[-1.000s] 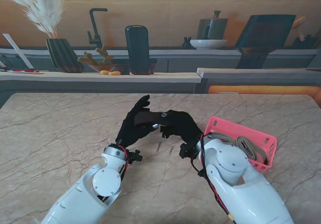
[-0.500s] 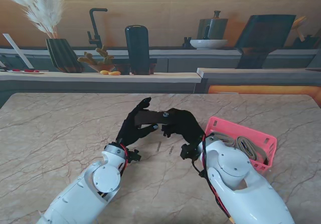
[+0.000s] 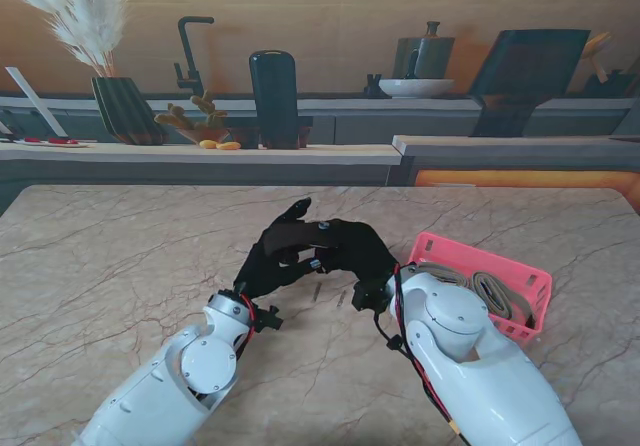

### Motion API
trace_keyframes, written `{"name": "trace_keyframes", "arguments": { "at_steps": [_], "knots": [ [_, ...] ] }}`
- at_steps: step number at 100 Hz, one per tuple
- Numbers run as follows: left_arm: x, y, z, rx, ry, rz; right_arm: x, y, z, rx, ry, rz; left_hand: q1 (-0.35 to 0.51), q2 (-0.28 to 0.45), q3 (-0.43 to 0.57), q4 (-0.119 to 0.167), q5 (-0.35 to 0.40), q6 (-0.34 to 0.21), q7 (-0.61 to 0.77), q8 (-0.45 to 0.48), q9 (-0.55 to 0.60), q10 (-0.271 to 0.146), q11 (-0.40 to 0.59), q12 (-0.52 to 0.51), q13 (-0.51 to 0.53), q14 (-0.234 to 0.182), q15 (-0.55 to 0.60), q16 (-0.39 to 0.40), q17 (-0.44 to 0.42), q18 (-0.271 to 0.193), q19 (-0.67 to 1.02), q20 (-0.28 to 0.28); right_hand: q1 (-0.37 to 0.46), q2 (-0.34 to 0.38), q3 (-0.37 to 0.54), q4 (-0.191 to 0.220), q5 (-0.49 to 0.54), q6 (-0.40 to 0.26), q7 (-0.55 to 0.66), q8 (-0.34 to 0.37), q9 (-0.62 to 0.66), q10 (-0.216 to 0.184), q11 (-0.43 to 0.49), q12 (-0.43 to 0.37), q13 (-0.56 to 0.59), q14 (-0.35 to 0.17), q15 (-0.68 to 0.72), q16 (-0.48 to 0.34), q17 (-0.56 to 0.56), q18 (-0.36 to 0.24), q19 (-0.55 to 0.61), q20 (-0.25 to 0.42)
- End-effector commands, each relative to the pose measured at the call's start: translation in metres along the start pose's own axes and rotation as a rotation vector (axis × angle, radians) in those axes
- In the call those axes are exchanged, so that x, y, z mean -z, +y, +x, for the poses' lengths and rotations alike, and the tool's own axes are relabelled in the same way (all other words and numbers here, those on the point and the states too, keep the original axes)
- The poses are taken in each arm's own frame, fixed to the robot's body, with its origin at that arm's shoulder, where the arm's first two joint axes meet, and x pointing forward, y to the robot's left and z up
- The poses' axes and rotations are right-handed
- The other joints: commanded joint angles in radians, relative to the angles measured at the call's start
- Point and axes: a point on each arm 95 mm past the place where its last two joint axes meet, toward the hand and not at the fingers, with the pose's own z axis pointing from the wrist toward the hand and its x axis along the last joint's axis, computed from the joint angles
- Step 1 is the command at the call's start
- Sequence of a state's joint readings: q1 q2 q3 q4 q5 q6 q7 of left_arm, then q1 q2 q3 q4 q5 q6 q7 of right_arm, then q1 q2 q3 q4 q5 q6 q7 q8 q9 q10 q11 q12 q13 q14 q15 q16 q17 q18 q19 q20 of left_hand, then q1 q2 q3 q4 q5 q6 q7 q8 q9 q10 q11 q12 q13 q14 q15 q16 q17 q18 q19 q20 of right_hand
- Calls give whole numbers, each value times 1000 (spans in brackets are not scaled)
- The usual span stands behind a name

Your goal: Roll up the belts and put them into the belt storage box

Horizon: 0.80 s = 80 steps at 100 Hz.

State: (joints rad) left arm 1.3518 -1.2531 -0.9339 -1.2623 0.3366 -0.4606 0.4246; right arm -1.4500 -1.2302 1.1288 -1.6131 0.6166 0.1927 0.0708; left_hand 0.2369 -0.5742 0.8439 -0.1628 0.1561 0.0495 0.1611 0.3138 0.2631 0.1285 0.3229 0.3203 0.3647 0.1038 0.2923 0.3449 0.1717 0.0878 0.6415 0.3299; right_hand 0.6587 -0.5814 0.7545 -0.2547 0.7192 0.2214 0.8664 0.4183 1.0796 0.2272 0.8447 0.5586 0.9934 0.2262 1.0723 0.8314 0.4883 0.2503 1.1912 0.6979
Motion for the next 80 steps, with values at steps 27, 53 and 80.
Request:
{"name": "trace_keyframes", "arguments": {
  "at_steps": [27, 53, 80],
  "knots": [
    [0, 9, 13, 45, 40, 1, -22, -14, -19, -23, -130, 62, -80, -65, 71, -51, -29, -54, -120, 13, -35, -20, -9, -33, -27, -23, -6, -26, -12, -58, -37, -16, 136, 95, 84, 36, 101, -293, 112, -10, 3, 0, 40, 14, -5, -54, 37, 23, 5, -50, 9, 37],
    [2, 14, 18, 64, 56, -8, -34, -20, -27, -45, -176, 82, -76, -53, 68, -55, -23, -53, -113, 55, -11, -27, 0, -30, -19, -26, -1, -24, -22, 9, -4, 2, 133, 95, 77, 38, 105, -308, 107, -14, -4, -3, 47, 18, -13, -56, 48, 27, -4, -54, 15, 44],
    [2, 16, 23, 79, 19, 61, -38, -26, -36, 20, -192, 127, 273, 274, -351, 65, -11, -18, 267, 127, 123, -44, 91, 7, 71, -24, 103, 18, -6, 51, 164, 78, 127, 94, 63, 37, 103, -314, 96, -24, -16, -12, 42, 14, -27, -54, 41, 23, -14, -55, 11, 44]
  ]
}}
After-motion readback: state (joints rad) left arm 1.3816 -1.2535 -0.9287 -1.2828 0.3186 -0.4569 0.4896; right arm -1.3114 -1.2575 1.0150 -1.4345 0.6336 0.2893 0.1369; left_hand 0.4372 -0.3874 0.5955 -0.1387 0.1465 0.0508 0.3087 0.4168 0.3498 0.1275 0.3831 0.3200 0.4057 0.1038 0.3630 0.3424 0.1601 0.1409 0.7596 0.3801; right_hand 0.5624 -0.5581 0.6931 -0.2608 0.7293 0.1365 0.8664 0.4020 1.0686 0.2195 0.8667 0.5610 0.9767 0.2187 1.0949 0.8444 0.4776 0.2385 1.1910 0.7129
